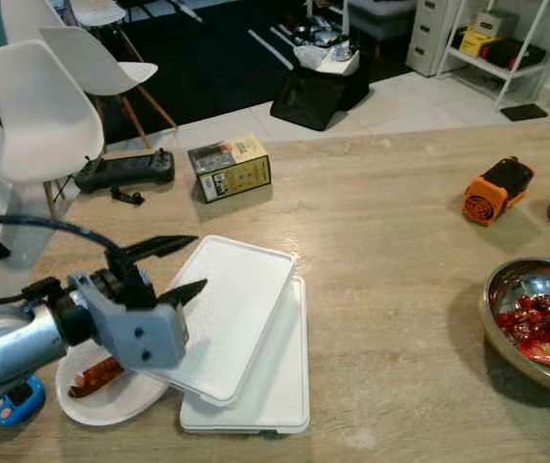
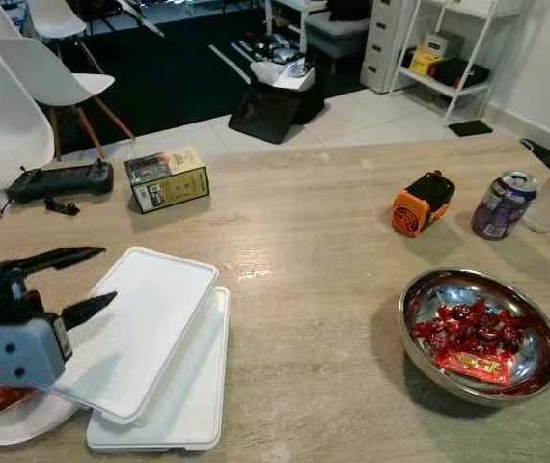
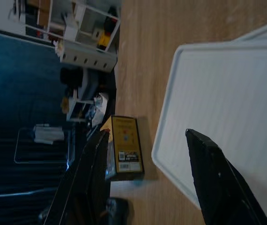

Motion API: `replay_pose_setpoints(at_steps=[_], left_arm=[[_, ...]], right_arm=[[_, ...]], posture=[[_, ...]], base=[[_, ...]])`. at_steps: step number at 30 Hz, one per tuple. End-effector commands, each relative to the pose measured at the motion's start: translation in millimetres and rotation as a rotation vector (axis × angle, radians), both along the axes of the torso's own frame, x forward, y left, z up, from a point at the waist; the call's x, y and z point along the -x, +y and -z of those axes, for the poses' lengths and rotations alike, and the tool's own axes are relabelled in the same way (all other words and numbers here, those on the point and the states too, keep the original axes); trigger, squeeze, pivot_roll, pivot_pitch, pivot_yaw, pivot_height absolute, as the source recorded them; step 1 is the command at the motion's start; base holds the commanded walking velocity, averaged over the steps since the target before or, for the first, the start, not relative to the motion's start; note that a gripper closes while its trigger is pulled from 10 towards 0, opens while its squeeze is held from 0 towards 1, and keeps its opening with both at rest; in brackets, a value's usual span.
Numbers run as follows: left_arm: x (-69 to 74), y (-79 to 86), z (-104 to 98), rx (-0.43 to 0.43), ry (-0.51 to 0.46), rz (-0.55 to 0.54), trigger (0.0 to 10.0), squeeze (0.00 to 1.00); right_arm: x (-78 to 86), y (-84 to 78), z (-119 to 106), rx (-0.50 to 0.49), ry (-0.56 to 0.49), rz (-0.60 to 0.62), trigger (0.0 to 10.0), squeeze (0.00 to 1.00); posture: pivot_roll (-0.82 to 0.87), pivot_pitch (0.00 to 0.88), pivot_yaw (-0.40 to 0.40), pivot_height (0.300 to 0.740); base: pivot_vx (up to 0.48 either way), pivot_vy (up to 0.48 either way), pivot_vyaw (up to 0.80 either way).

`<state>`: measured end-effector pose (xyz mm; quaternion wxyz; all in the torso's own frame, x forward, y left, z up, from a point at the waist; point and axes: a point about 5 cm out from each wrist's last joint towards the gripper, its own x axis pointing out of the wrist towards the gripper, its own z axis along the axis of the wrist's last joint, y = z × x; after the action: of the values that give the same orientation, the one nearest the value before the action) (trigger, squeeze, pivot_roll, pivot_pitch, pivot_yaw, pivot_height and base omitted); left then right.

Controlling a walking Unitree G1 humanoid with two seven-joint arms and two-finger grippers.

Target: Restocking fridge

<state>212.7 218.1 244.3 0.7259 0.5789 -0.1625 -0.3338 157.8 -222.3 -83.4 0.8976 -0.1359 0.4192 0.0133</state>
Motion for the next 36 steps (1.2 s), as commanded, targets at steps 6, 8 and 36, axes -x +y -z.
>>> replay_pose_setpoints(at_steps=[6,8,36], left_arm=[[16.9,7.2,5.3,0.053,-0.139,-0.056,10.0,1.00],[23.5,13.4,4.4,0.080,-0.206,-0.087,10.0,1.00],[65.2,2.8,27.3,0.034,0.651,-0.007,10.0,0.00]], right_arm=[[14.8,-1.9,6.1,0.011,0.054,0.001,10.0,0.00],[15.4,-2.2,6.2,0.011,0.053,0.006,10.0,0.00],[13.1,4.9,7.2,0.005,0.060,-0.016,10.0,0.00]], posture=[[0.11,0.113,0.091,0.740],[0.11,0.120,0.104,0.740],[0.14,0.117,0.086,0.740]], base=[[0.000,0.000,0.00],[0.000,0.000,0.00],[0.000,0.000,0.00]])
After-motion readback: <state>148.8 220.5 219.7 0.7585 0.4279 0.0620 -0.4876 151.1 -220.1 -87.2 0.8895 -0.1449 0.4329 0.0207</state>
